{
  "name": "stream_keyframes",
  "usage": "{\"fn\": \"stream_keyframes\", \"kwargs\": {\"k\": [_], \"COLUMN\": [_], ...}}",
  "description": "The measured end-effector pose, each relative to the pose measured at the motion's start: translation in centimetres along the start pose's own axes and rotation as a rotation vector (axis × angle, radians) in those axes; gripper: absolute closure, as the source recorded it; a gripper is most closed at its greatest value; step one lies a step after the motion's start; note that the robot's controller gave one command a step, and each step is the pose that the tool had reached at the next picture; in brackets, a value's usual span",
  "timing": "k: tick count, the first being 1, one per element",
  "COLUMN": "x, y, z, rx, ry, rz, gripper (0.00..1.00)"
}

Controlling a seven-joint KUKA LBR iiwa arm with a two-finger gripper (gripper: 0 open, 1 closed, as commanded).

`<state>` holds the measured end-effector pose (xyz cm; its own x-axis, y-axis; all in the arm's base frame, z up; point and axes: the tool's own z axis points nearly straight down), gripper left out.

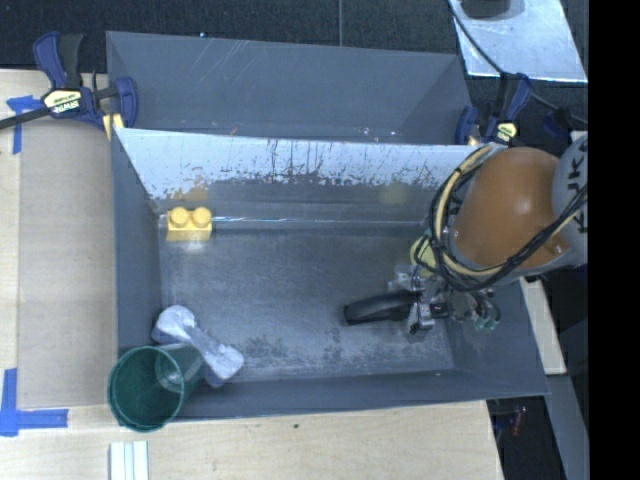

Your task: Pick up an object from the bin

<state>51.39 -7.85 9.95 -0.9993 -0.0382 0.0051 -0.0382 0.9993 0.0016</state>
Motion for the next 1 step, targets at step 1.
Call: {"fn": "stream_keyframes", "kwargs": {"k": [1], "x": [-0.28], "y": [-0.08], "z": [-3.12], "rx": [0.003], "ry": [-0.012], "rz": [0.001], "gripper": [1.00]}}
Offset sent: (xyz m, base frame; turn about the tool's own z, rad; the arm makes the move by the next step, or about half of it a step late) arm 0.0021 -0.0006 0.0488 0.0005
